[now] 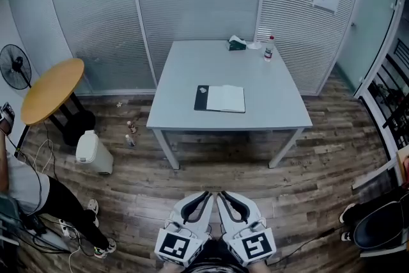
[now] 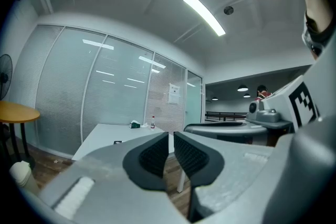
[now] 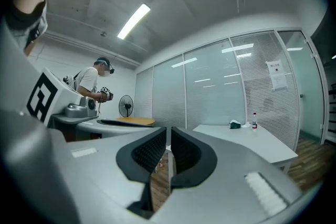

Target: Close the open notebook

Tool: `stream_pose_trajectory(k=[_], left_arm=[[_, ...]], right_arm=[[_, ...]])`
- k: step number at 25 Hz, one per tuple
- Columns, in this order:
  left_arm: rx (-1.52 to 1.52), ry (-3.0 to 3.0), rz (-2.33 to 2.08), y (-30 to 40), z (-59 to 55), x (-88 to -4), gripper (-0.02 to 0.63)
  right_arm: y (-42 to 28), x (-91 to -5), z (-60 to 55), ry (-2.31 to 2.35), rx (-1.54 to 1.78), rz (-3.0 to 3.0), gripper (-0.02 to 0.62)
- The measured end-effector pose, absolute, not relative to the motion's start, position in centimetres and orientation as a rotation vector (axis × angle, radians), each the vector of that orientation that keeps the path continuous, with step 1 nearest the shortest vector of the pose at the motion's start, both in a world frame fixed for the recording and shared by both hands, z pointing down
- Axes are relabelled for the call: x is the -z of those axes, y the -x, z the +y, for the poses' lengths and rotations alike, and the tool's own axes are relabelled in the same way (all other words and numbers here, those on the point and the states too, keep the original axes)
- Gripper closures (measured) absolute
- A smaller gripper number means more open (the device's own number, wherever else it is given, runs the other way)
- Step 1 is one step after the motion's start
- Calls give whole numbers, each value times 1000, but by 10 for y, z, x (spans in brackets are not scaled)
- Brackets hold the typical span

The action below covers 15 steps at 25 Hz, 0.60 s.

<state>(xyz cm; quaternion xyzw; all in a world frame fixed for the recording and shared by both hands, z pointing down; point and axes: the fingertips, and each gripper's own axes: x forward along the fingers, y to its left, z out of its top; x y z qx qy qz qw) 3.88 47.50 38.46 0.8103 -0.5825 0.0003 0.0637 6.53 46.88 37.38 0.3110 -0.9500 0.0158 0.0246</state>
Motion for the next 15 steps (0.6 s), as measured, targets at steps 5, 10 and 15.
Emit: stream_pose_trajectory(k=[5, 10, 15], left_arm=[[-5, -2427, -1779, -27, 473, -392, 541], [-7, -2417, -1791, -22, 466, -398, 515], [3, -2377, -1802, -13, 452, -401, 512]], right_arm=[[-61, -377, 467, -953, -45, -2926, 553], [-55, -384, 459, -911, -85, -2922, 542], [-43, -387, 443, -864, -103, -2931, 541]])
